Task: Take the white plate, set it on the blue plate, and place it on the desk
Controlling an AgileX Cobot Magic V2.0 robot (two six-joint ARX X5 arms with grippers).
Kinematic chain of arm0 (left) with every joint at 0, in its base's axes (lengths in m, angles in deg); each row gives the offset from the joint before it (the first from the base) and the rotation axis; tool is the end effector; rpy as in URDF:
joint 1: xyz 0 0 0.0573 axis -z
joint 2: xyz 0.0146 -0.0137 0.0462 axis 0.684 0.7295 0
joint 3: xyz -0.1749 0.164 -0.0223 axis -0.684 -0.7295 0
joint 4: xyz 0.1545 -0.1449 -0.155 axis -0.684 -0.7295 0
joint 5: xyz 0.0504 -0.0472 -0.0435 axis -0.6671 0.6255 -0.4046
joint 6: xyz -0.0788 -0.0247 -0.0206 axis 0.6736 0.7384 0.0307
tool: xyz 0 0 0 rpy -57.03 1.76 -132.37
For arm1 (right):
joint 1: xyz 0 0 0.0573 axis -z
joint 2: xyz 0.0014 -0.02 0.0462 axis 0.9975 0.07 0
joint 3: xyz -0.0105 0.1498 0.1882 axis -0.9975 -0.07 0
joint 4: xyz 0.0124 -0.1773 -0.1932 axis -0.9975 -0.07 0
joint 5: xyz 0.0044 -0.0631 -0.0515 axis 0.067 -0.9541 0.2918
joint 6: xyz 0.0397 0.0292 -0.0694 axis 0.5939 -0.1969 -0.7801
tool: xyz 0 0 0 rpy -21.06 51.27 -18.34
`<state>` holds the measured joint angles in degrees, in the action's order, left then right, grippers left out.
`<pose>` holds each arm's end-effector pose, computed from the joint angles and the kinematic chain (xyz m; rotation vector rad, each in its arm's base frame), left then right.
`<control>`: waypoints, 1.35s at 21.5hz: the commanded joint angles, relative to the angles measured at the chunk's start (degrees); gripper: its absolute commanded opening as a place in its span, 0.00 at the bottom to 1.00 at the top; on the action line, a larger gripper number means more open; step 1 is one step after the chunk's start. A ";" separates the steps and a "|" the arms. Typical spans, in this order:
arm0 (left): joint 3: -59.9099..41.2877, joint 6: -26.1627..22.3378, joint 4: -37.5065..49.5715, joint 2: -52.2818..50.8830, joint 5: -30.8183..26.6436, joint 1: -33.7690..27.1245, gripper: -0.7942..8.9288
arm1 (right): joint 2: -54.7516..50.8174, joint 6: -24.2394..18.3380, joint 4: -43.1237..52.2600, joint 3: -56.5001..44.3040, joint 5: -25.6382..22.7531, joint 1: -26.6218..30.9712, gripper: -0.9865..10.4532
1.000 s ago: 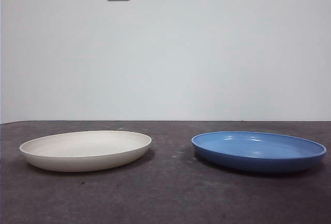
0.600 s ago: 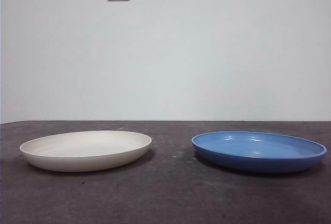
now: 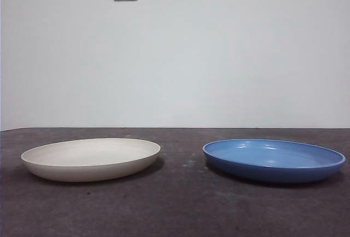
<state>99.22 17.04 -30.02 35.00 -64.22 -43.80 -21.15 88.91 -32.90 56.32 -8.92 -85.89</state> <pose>0.1562 -0.0273 0.2755 -0.2524 0.5755 -0.3563 0.1555 0.0317 0.2935 0.2099 0.5100 0.4262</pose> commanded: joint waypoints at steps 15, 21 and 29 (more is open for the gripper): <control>2.54 -8.37 -6.01 3.96 13.94 3.45 0.12 | 7.85 -10.16 -15.65 6.99 8.70 -5.62 0.09; 2.54 -8.35 -5.99 3.96 13.92 3.45 0.39 | 7.87 -8.74 -15.65 6.99 8.48 -5.62 0.40; 2.71 -6.78 -5.86 5.03 12.98 3.56 0.47 | 7.87 -8.61 -15.54 6.99 8.09 -5.62 0.47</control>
<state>100.64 10.04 -36.38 39.32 -50.93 -40.35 -13.50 80.12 -48.93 62.40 -0.85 -91.31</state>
